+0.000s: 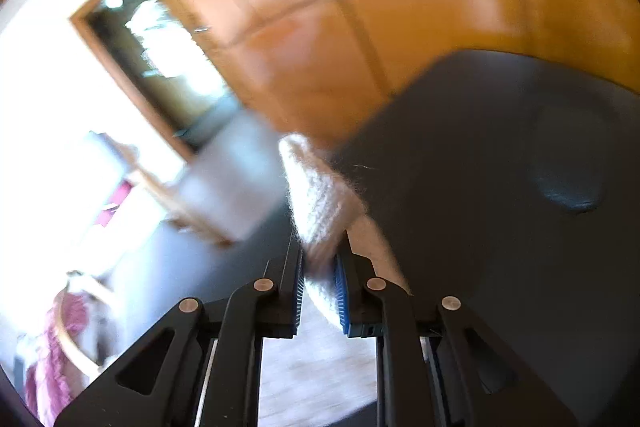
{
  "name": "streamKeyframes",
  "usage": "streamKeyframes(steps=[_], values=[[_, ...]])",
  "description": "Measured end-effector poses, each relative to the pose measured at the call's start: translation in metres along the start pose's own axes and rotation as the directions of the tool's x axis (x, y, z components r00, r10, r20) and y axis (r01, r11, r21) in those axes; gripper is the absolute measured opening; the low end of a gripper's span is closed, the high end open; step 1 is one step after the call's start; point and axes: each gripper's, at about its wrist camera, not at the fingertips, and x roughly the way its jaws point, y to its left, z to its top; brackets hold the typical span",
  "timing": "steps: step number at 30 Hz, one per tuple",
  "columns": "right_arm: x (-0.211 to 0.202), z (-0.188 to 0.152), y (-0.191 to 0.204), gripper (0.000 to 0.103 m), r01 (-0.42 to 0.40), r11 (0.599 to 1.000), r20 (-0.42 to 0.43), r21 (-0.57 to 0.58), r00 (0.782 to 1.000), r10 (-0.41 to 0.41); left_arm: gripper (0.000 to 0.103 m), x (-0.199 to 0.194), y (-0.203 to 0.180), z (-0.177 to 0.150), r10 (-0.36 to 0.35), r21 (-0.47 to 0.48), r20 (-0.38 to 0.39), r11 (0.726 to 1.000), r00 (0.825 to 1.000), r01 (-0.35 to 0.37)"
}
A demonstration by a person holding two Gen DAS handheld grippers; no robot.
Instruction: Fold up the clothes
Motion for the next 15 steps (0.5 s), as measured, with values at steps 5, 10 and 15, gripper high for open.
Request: streamKeyframes(steps=[5, 10, 15], values=[[0.002, -0.028, 0.086, 0.015, -0.175, 0.979, -0.061, -0.102, 0.984, 0.170, 0.057, 0.000, 0.000, 0.000, -0.003, 0.000, 0.000, 1.000, 1.000, 0.003], [0.014, -0.083, 0.176, 0.015, -0.317, 0.923, -0.157, -0.216, 0.945, 0.288, 0.057, 0.000, 0.000, 0.000, -0.008, -0.002, 0.000, 1.000, 1.000, 0.008], [0.034, -0.140, 0.240, 0.015, -0.447, 0.846, -0.302, -0.290, 0.882, 0.363, 0.057, -0.002, 0.007, 0.000, -0.039, -0.037, 0.015, 0.999, 0.999, 0.040]])
